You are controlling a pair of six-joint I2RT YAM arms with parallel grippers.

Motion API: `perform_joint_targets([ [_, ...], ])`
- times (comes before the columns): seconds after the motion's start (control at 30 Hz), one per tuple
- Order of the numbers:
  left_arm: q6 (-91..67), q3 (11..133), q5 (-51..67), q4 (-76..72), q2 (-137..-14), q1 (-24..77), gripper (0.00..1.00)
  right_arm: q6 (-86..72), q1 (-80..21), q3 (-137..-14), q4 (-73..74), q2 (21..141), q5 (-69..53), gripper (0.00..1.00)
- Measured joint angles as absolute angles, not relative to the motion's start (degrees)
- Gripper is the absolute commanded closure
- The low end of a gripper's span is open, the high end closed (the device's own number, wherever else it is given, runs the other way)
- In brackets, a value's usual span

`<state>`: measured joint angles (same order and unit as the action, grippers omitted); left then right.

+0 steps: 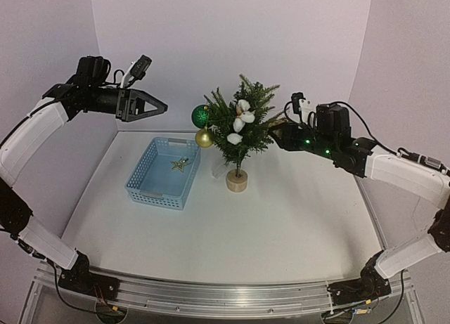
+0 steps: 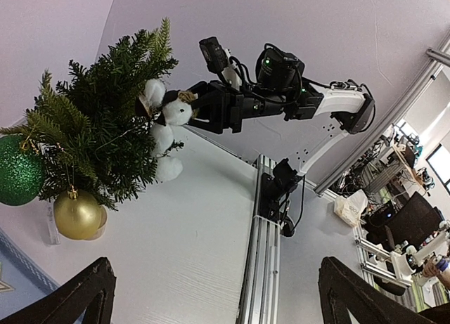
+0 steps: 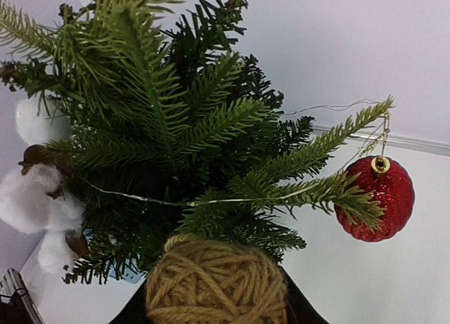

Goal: Decorate the small christmas tree

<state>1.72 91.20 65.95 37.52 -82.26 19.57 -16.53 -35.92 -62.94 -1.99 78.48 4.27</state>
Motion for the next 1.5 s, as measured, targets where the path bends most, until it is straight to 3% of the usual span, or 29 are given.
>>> perform_joint_targets([
  [0.57,1.98,91.81,65.95,37.58,-82.54,19.57,0.00,-16.71,-35.92,-61.88,-3.12,78.45,2.26,0.89],
  [1.1,3.07,92.40,65.97,37.95,-82.59,19.93,0.01,-16.63,-35.92,-58.17,-3.06,76.43,1.74,0.72],
  [1.5,3.25,93.49,65.94,38.08,-83.19,20.96,0.05,-16.13,-35.92,-57.89,-3.34,74.56,3.20,0.79],
])
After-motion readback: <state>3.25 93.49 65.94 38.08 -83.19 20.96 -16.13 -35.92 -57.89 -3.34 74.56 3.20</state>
